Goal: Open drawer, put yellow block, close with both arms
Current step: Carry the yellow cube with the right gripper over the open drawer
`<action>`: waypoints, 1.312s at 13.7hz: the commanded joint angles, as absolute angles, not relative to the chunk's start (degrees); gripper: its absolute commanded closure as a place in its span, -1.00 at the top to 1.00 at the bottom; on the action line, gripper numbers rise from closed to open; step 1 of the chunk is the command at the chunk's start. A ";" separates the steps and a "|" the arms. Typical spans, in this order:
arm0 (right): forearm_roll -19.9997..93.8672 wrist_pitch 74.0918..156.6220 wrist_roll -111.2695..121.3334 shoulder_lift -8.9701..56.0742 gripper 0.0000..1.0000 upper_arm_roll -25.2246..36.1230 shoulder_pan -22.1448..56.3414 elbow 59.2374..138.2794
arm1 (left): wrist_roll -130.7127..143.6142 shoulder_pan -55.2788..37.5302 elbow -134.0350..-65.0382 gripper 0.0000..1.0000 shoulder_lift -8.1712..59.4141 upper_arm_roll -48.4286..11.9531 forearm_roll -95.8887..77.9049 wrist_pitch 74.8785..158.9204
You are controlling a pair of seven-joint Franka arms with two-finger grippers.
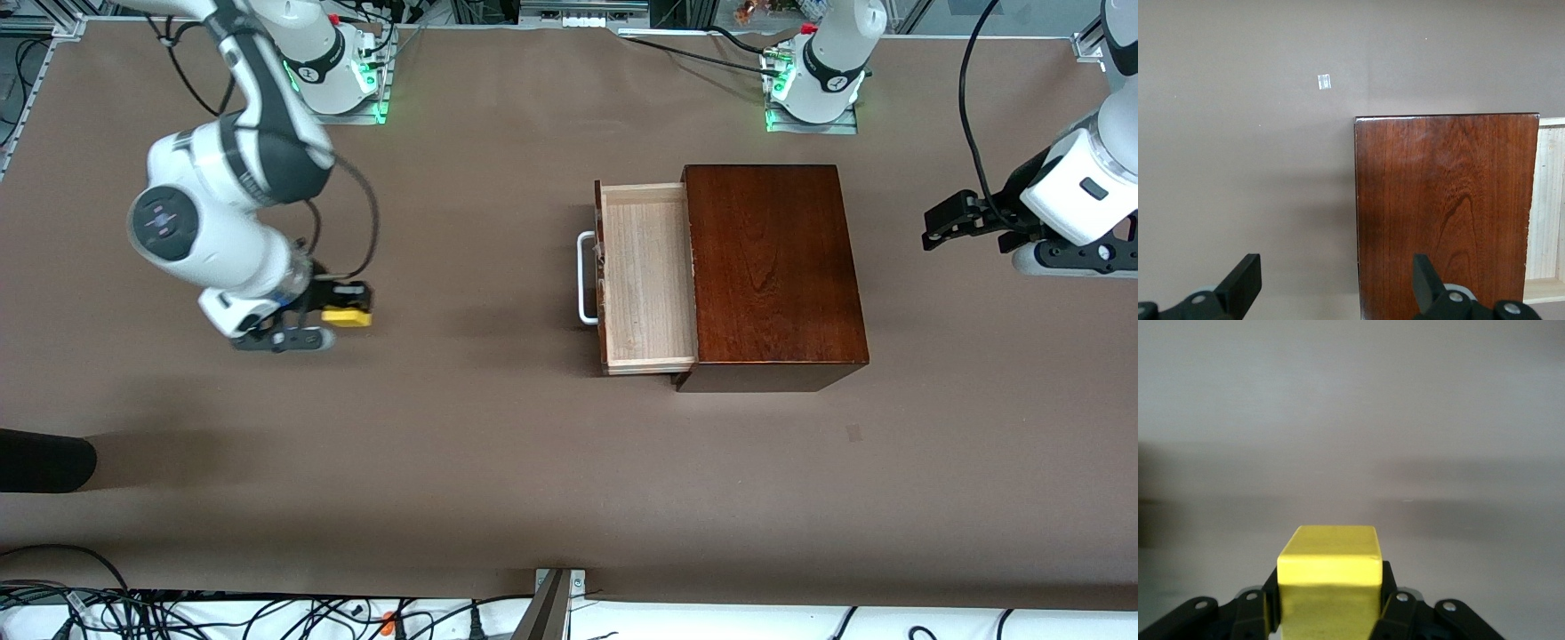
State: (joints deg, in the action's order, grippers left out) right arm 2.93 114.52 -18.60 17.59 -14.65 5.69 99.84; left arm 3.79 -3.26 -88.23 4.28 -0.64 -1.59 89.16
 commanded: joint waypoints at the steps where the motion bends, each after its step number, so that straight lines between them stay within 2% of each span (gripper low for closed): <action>1: 2.99 113.03 -28.51 19.24 -0.64 -16.17 12.01 94.76 | 2.11 -5.10 -89.91 1.00 2.20 1.76 -2.73 89.47; 10: 2.02 116.35 -62.99 28.73 -0.64 -16.00 36.01 82.18 | -2.29 -4.66 -90.18 1.00 0.53 0.88 -1.50 87.19; 13: 1.41 124.52 -67.84 30.67 -0.64 -16.00 40.24 81.30 | -2.20 -4.75 -90.18 1.00 0.70 0.79 0.09 87.71; 18: -10.61 124.98 -67.68 34.62 -0.64 -15.91 44.03 81.39 | -2.29 -4.66 -90.18 1.00 0.61 1.14 0.09 87.71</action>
State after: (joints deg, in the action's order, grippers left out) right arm -6.56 125.07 -67.13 32.21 -16.54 42.75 83.49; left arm -0.90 -4.59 -88.72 2.16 0.72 -1.12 87.46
